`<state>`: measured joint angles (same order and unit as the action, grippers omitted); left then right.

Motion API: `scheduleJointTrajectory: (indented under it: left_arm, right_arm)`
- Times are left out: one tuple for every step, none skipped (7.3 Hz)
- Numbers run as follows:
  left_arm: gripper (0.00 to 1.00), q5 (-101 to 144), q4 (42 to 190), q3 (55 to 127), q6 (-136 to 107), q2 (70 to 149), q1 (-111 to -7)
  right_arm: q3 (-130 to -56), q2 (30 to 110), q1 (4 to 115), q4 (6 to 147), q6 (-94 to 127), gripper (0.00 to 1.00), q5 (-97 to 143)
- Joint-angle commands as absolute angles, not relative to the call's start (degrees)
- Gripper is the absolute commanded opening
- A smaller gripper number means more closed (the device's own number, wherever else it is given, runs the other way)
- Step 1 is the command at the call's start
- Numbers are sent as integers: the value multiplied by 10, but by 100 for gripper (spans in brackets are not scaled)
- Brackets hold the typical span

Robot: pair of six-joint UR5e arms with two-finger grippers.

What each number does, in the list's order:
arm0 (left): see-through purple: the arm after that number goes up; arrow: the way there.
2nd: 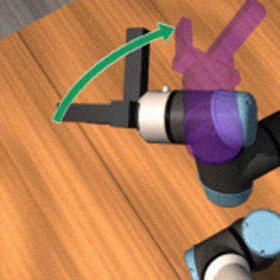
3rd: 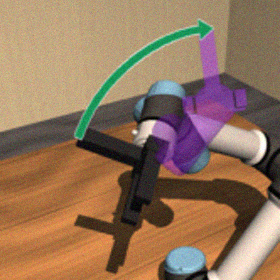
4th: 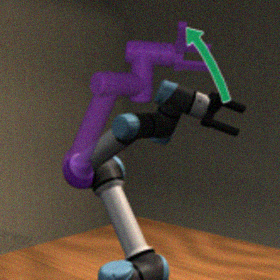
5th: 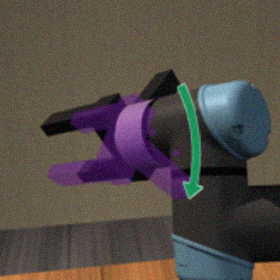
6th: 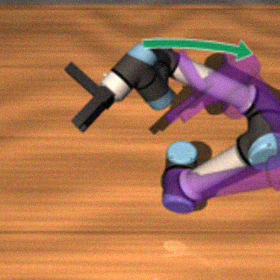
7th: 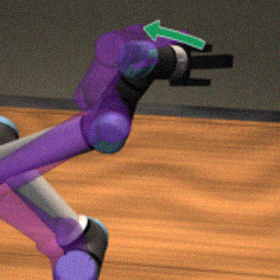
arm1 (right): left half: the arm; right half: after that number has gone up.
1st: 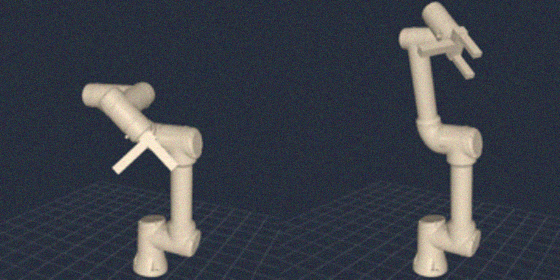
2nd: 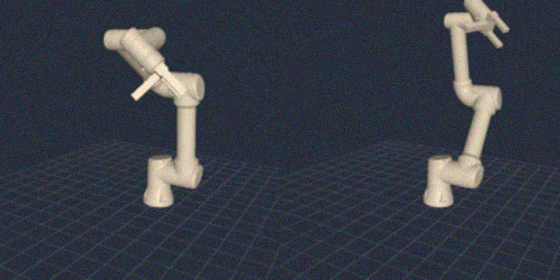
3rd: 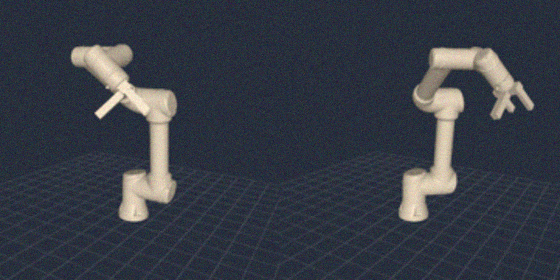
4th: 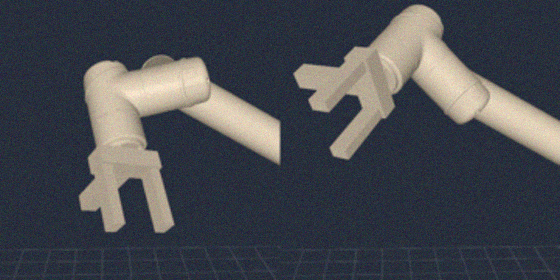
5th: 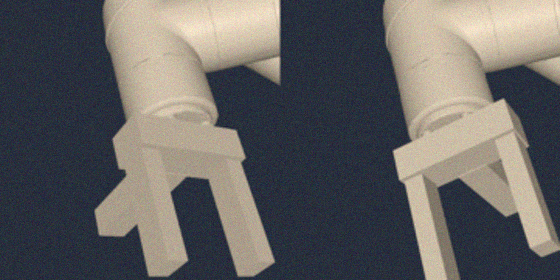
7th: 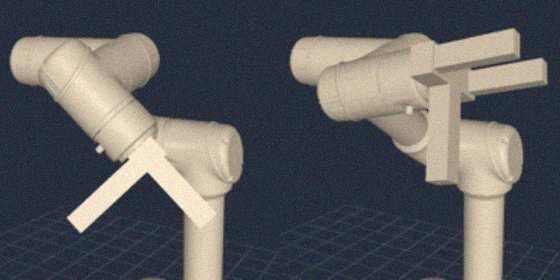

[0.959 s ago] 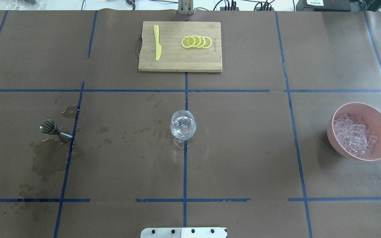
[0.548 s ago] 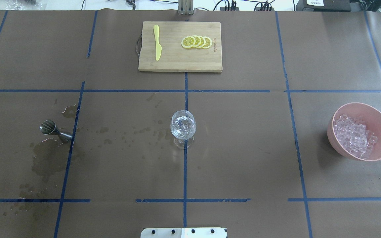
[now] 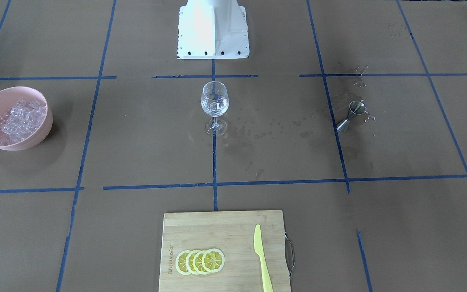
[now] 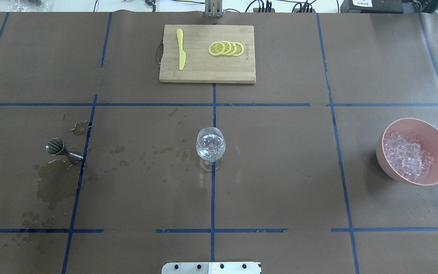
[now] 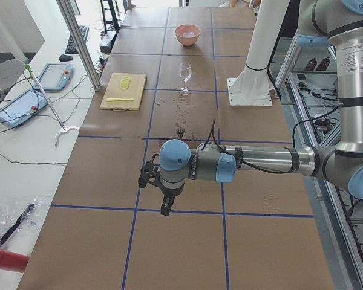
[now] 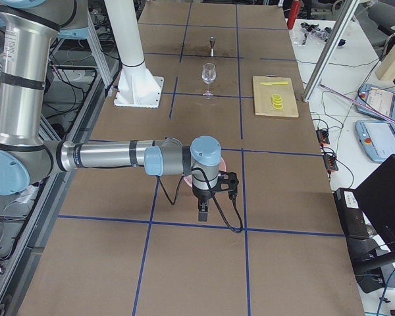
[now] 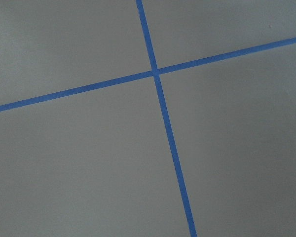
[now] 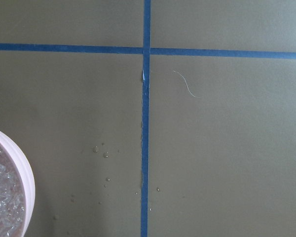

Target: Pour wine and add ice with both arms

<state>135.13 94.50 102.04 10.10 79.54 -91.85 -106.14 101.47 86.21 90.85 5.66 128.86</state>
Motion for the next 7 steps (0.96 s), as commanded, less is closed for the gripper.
scheduleJointTrajectory:
  left_arm:
    - [100, 1351, 945, 1020, 101, 795, -917]
    - [100, 1351, 945, 1020, 101, 795, -917]
    - [100, 1351, 946, 1020, 101, 795, -917]
    - [100, 1351, 947, 1021, 102, 795, -917]
    - [100, 1352, 947, 1021, 102, 796, -917]
    - [100, 1352, 949, 1021, 103, 796, -917]
    - [100, 1352, 955, 1020, 102, 796, -917]
  right_arm:
    - [-1060, 1014, 862, 911, 58, 100, 1286]
    - [-1060, 1014, 862, 910, 59, 100, 1286]
    - [-1059, 1014, 862, 909, 61, 100, 1286]
    - [-1056, 1014, 862, 906, 61, 100, 1286]
    - [-1056, 1014, 862, 906, 61, 100, 1287]
    - [-1056, 1014, 862, 905, 59, 100, 1287]
    - [-1056, 1014, 862, 906, 59, 100, 1287]
